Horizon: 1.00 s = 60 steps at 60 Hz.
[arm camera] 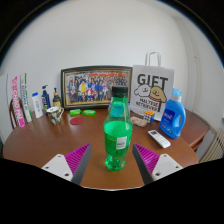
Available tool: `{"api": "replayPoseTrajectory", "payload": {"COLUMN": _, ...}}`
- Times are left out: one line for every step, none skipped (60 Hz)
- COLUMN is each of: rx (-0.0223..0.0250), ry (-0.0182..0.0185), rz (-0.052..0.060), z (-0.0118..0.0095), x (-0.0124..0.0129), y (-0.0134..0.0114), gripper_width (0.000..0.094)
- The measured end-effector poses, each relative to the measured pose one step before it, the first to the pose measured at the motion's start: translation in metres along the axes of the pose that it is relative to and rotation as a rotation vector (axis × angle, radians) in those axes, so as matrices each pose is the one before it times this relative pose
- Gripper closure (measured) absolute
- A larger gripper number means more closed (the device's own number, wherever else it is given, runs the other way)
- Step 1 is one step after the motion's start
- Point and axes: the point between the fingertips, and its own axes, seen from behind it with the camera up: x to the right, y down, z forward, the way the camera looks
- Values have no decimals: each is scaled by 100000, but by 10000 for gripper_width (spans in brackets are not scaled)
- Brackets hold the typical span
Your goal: Pour water
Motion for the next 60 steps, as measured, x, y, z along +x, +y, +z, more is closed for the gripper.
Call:
{"api": "replayPoseTrajectory", "payload": {"rx": 351, "ry": -506, "rz": 135, "z": 540, "x": 93, "y": 6, "gripper_width": 83}}
{"api": "replayPoseTrajectory", "payload": {"rx": 259, "ry": -388, "rz": 110, "z": 503, "x": 66, "y": 28, "gripper_width": 82}}
{"api": "replayPoseTrajectory", "payload": {"rx": 227, "ry": -364, "rz": 148, "z": 489, "x": 76, "y": 46, "gripper_width": 83}}
{"api": "replayPoseTrajectory", "payload": {"rx": -71, "ry": -49, "rz": 148, "z": 380, "x": -22, "y": 2, "gripper_width": 83}}
{"api": "replayPoseTrajectory", "payload": {"rx": 131, "ry": -216, "rz": 152, "z": 429, "x": 101, "y": 17, "gripper_width": 86}}
{"api": "replayPoseTrajectory", "payload": {"rx": 357, "ry": -329, "rz": 155, "z": 473, "x": 174, "y": 50, "gripper_width": 86}}
{"api": "replayPoseTrajectory", "payload": {"rx": 0, "ry": 142, "rz": 131, "z": 290, "x": -6, "y": -63, "gripper_width": 89}}
{"api": "replayPoseTrajectory", "payload": {"rx": 182, "ry": -161, "rz": 12, "z": 341, "x": 91, "y": -27, "gripper_width": 92}}
{"api": "replayPoseTrajectory", "payload": {"rx": 426, "ry": -642, "rz": 50, "z": 412, "x": 117, "y": 21, "gripper_width": 109}}
{"api": "replayPoseTrajectory", "payload": {"rx": 75, "ry": -248, "rz": 45, "z": 217, "x": -92, "y": -67, "gripper_width": 131}}
{"api": "replayPoseTrajectory", "payload": {"rx": 441, "ry": -643, "rz": 100, "z": 357, "x": 54, "y": 40, "gripper_width": 161}}
{"api": "replayPoseTrajectory", "payload": {"rx": 669, "ry": -351, "rz": -87, "z": 404, "x": 107, "y": 131, "gripper_width": 193}}
{"api": "replayPoseTrajectory", "payload": {"rx": 110, "ry": -207, "rz": -34, "z": 185, "x": 35, "y": -33, "gripper_width": 223}}
{"api": "replayPoseTrajectory", "payload": {"rx": -114, "ry": 393, "rz": 28, "z": 13, "x": -232, "y": -103, "gripper_width": 253}}
{"api": "replayPoseTrajectory", "payload": {"rx": 346, "ry": 90, "rz": -54, "z": 141, "x": 48, "y": -27, "gripper_width": 283}}
{"api": "replayPoseTrajectory", "payload": {"rx": 452, "ry": 149, "rz": -72, "z": 105, "x": 69, "y": -47, "gripper_width": 314}}
{"api": "replayPoseTrajectory", "payload": {"rx": 469, "ry": 253, "rz": -133, "z": 103, "x": 134, "y": -44, "gripper_width": 359}}
{"api": "replayPoseTrajectory", "payload": {"rx": 449, "ry": 706, "rz": -138, "z": 99, "x": 261, "y": -40, "gripper_width": 418}}
{"api": "replayPoseTrajectory", "payload": {"rx": 338, "ry": 343, "rz": 68, "z": 43, "x": 129, "y": -21, "gripper_width": 426}}
{"api": "replayPoseTrajectory", "payload": {"rx": 330, "ry": 10, "rz": 639, "z": 25, "x": 49, "y": -44, "gripper_width": 427}}
{"api": "replayPoseTrajectory", "payload": {"rx": 331, "ry": -456, "rz": 928, "z": 4, "x": -67, "y": -49, "gripper_width": 432}}
{"api": "replayPoseTrajectory", "payload": {"rx": 200, "ry": -454, "rz": 583, "z": 128, "x": 75, "y": -14, "gripper_width": 449}}
{"api": "replayPoseTrajectory", "payload": {"rx": 150, "ry": 59, "rz": 174, "z": -14, "x": 26, "y": -24, "gripper_width": 456}}
{"api": "replayPoseTrajectory", "payload": {"rx": 329, "ry": -38, "rz": -104, "z": -37, "x": 15, "y": -47, "gripper_width": 469}}
{"api": "replayPoseTrajectory", "payload": {"rx": 1, "ry": -185, "rz": -90, "z": -20, "x": -76, "y": 50, "gripper_width": 482}}
{"api": "replayPoseTrajectory", "payload": {"rx": 29, "ry": -317, "rz": -156, "z": -16, "x": -45, "y": 3, "gripper_width": 496}}
{"api": "replayPoseTrajectory", "payload": {"rx": 12, "ry": -258, "rz": -260, "z": 8, "x": -18, "y": 11, "gripper_width": 509}}
{"api": "replayPoseTrajectory", "payload": {"rx": -21, "ry": -123, "rz": -199, "z": -16, "x": 2, "y": 6, "gripper_width": 520}}
{"api": "replayPoseTrajectory", "payload": {"rx": 20, "ry": -96, "rz": -25, "z": -20, "x": -1, "y": -10, "gripper_width": 531}}
{"api": "replayPoseTrajectory", "payload": {"rx": 163, "ry": -16, "rz": 177, "z": -16, "x": 11, "y": -46, "gripper_width": 532}}
{"api": "replayPoseTrajectory", "payload": {"rx": 194, "ry": -210, "rz": 180, "z": -5, "x": -27, "y": -60, "gripper_width": 556}}
{"api": "replayPoseTrajectory", "payload": {"rx": 180, "ry": -259, "rz": 265, "z": -4, "x": 69, "y": -71, "gripper_width": 557}}
{"api": "replayPoseTrajectory", "payload": {"rx": 165, "ry": 143, "rz": 111, "z": 24, "x": 22, "y": -62, "gripper_width": 558}}
{"api": "replayPoseTrajectory", "payload": {"rx": 138, "ry": 258, "rz": -55, "z": -2, "x": 17, "y": -52, "gripper_width": 558}}
{"api": "replayPoseTrajectory", "payload": {"rx": -31, "ry": 252, "rz": -336, "z": -22, "x": 22, "y": -49, "gripper_width": 559}}
{"api": "replayPoseTrajectory", "payload": {"rx": -100, "ry": 203, "rz": -482, "z": 4, "x": 6, "y": -85, "gripper_width": 558}}
{"api": "replayPoseTrajectory", "payload": {"rx": -1, "ry": 307, "rz": -558, "z": -5, "x": 43, "y": -159, "gripper_width": 559}}
{"api": "replayPoseTrajectory", "payload": {"rx": 36, "ry": 340, "rz": -498, "z": 3, "x": 13, "y": -191, "gripper_width": 559}}
{"api": "replayPoseTrajectory", "payload": {"rx": 17, "ry": 198, "rz": -473, "z": 14, "x": -13, "y": -207, "gripper_width": 559}}
{"api": "replayPoseTrajectory", "payload": {"rx": -117, "ry": -72, "rz": -560, "z": -99, "x": -97, "y": -220, "gripper_width": 559}}
{"api": "replayPoseTrajectory", "payload": {"rx": -49, "ry": -12, "rz": -478, "z": 7, "x": -75, "y": -213, "gripper_width": 559}}
{"api": "replayPoseTrajectory", "payload": {"rx": -17, "ry": 182, "rz": -503, "z": 13, "x": -33, "y": -239, "gripper_width": 560}}
{"api": "replayPoseTrajectory", "payload": {"rx": 86, "ry": 366, "rz": -512, "z": 22, "x": -2, "y": -283, "gripper_width": 559}}
{"api": "replayPoseTrajectory", "payload": {"rx": 155, "ry": 261, "rz": -573, "z": 16, "x": -44, "y": -318, "gripper_width": 561}}
{"api": "replayPoseTrajectory", "payload": {"rx": 209, "ry": 90, "rz": -675, "z": 2, "x": -92, "y": -374, "gripper_width": 560}}
{"api": "replayPoseTrajectory", "payload": {"rx": 492, "ry": 146, "rz": -794, "z": 31, "x": -52, "y": -341, "gripper_width": 561}}
{"api": "replayPoseTrajectory", "payload": {"rx": 397, "ry": 381, "rz": -851, "z": 46, "x": -36, "y": -447, "gripper_width": 560}}
{"api": "replayPoseTrajectory", "payload": {"rx": 495, "ry": 433, "rz": -938, "z": 150, "x": 25, "y": -449, "gripper_width": 560}}
{"api": "replayPoseTrajectory", "payload": {"rx": 292, "ry": 463, "rz": -1135, "z": 88, "x": -30, "y": -461, "gripper_width": 561}}
{"api": "replayPoseTrajectory", "payload": {"rx": 253, "ry": 366, "rz": -1176, "z": 73, "x": -100, "y": -479, "gripper_width": 560}}
{"api": "replayPoseTrajectory", "payload": {"rx": 357, "ry": 347, "rz": -1189, "z": 105, "x": -95, "y": -518, "gripper_width": 560}}
{"api": "replayPoseTrajectory", "payload": {"rx": 420, "ry": 486, "rz": -1083, "z": 137, "x": -85, "y": -555, "gripper_width": 560}}
{"api": "replayPoseTrajectory", "payload": {"rx": 445, "ry": 613, "rz": -1136, "z": 131, "x": -53, "y": -569, "gripper_width": 560}}
{"api": "replayPoseTrajectory", "payload": {"rx": 356, "ry": 599, "rz": -1270, "z": 173, "x": -63, "y": -622, "gripper_width": 559}}
{"api": "replayPoseTrajectory", "payload": {"rx": 688, "ry": 230, "rz": -1446, "z": 209, "x": 53, "y": -504, "gripper_width": 559}}
{"api": "replayPoseTrajectory", "payload": {"rx": -224, "ry": 1114, "rz": -1739, "z": 185, "x": -358, "y": -792, "gripper_width": 560}}
{"api": "replayPoseTrajectory", "payload": {"rx": 318, "ry": 679, "rz": -1734, "z": 258, "x": -122, "y": -672, "gripper_width": 560}}
{"api": "replayPoseTrajectory", "payload": {"rx": 303, "ry": 811, "rz": -1826, "z": 245, "x": -81, "y": -680, "gripper_width": 560}}
{"api": "replayPoseTrajectory", "payload": {"rx": 283, "ry": 814, "rz": -1861, "z": 241, "x": -155, "y": -710, "gripper_width": 561}}
{"api": "replayPoseTrajectory", "payload": {"rx": 141, "ry": 598, "rz": -1963, "z": 241, "x": -191, "y": -744, "gripper_width": 562}}
